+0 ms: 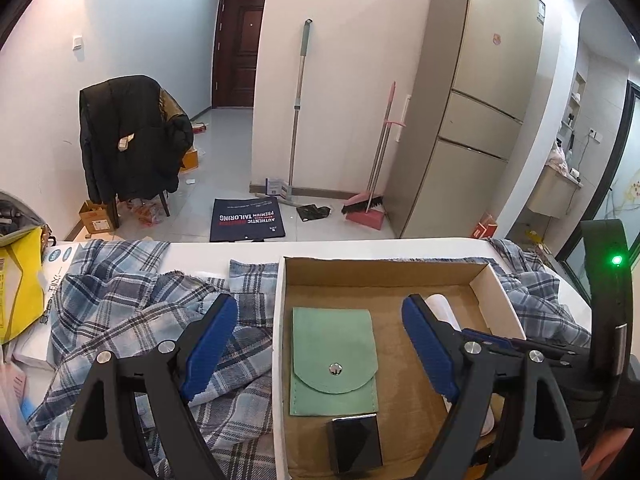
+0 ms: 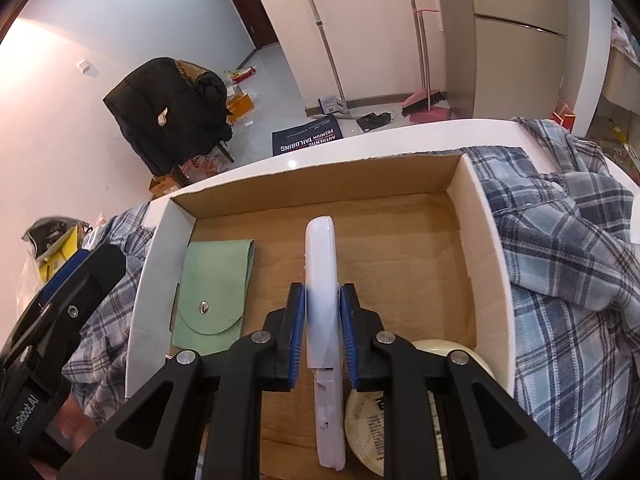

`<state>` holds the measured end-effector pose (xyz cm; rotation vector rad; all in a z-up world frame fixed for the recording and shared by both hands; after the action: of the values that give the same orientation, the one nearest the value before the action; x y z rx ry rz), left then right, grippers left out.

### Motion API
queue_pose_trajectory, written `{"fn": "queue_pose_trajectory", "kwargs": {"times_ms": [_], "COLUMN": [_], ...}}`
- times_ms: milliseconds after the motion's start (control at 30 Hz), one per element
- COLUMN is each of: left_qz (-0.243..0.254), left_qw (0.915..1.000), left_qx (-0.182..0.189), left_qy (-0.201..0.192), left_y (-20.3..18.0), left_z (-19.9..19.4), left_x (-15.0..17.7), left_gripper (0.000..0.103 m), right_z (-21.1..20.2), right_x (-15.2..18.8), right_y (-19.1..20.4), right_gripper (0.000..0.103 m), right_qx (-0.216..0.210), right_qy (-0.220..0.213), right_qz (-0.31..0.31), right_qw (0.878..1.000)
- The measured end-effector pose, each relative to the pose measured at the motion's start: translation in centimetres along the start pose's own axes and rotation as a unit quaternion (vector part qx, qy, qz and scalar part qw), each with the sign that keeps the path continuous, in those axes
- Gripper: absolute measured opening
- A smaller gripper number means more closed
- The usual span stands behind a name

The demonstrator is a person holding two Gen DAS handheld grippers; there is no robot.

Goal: Organize rigid objects
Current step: 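Raise both tools out of the box and move back over the table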

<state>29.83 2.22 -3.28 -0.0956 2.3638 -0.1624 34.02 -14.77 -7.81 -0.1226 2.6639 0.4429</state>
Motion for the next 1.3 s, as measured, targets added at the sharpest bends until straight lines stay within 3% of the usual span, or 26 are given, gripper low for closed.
{"fn": "queue_pose_trajectory", "kwargs": {"times_ms": [200,333,600,733,1100,1200,1300], "left_qz": [0.013,0.011,0.035,0.046,0.071,0.085,0.089], "left_qw": [0.9993,0.9979,0.9768,0.9695,0.9538,0.95,0.945], "left_qx": [-0.025,-0.007,0.018,0.034,0.042,0.033,0.033], "left_qy": [-0.024,-0.063,-0.21,-0.238,-0.289,-0.299,-0.313], "left_y": [-0.2,-0.9,-4.4,-5.9,-8.1,-8.3,-8.4], "left_z": [-2.5,-7.0,-20.5,-24.7,-34.2,-35.7,-37.1], "left_x": [-0.9,-2.2,-2.3,-1.8,3.8,5.4,6.1], "left_gripper": [0.086,0.086,0.086,0.086,0.086,0.087,0.09], "right_z": [-3.6,-8.6,-21.9,-26.9,-32.1,-32.3,-32.3], "right_x": [-0.5,-0.7,2.0,4.9,12.5,13.9,14.9], "right_y": [0.4,1.0,2.1,1.7,2.2,2.0,2.1], "right_gripper": [0.017,0.017,0.017,0.017,0.017,0.025,0.026], "right_qx": [-0.002,-0.021,0.017,0.034,0.016,0.017,0.029], "right_qy": [-0.04,-0.09,-0.215,-0.259,-0.31,-0.312,-0.315], "right_qz": [-0.014,-0.015,-0.057,-0.066,-0.082,-0.087,-0.087], "right_qw": [0.999,0.996,0.975,0.963,0.947,0.946,0.945]}}
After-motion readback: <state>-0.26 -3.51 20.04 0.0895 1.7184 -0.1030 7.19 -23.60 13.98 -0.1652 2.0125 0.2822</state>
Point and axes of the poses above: each gripper's, at about its wrist camera, not at the fingertips, and z roughly the way its jaws point, y to its left, x to its underside, the point moved 3 cm from there along z, roughly the way its jaws point, and after that the axes turned 6 degrees about y, right-handed, at the moved point
